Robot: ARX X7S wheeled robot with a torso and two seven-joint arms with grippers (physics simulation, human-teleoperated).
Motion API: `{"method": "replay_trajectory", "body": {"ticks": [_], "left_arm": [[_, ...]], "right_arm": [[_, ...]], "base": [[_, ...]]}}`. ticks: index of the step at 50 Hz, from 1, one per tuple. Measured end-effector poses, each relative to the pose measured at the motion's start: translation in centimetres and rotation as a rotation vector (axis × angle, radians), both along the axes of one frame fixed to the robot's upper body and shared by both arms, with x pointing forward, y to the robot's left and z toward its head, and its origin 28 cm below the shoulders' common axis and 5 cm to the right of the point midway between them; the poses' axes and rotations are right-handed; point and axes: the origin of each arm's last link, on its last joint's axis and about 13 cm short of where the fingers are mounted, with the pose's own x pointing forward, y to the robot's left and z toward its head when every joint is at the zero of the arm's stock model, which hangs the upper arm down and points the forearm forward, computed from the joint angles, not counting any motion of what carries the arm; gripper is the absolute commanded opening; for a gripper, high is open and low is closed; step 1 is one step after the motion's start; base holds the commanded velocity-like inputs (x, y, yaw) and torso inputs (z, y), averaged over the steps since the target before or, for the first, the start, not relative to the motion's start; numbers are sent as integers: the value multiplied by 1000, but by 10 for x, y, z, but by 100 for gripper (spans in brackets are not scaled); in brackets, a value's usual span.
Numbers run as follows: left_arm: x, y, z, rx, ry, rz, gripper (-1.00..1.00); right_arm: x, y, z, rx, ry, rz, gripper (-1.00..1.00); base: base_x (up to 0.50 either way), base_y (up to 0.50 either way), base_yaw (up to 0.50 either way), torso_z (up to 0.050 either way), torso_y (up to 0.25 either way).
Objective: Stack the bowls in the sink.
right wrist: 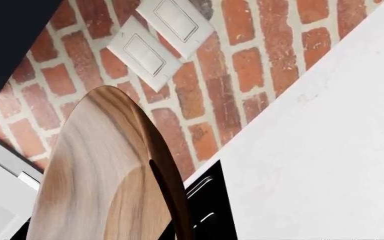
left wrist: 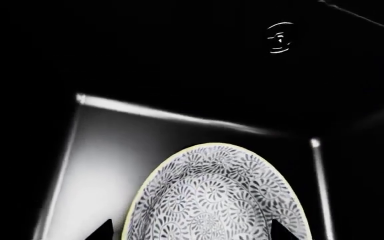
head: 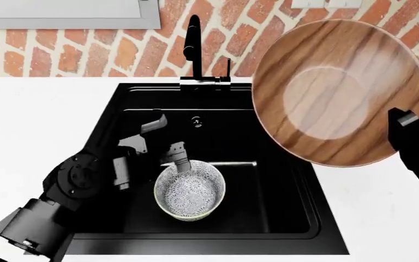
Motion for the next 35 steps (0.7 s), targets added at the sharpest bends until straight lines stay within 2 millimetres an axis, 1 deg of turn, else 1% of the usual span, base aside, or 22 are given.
{"method": "replay_trajectory", "body": {"ticks": [20,35], "left_arm": [[-18,15,30,-85,-127,40,100],[-37,24,45,-169,-223,65,100]], "right_arm": [[0,0,0,-31,23,14,-100],[-1,0,0,-11,51,53,-100]], "base": [[0,0,0,0,0],[0,0,0,0,1]]}}
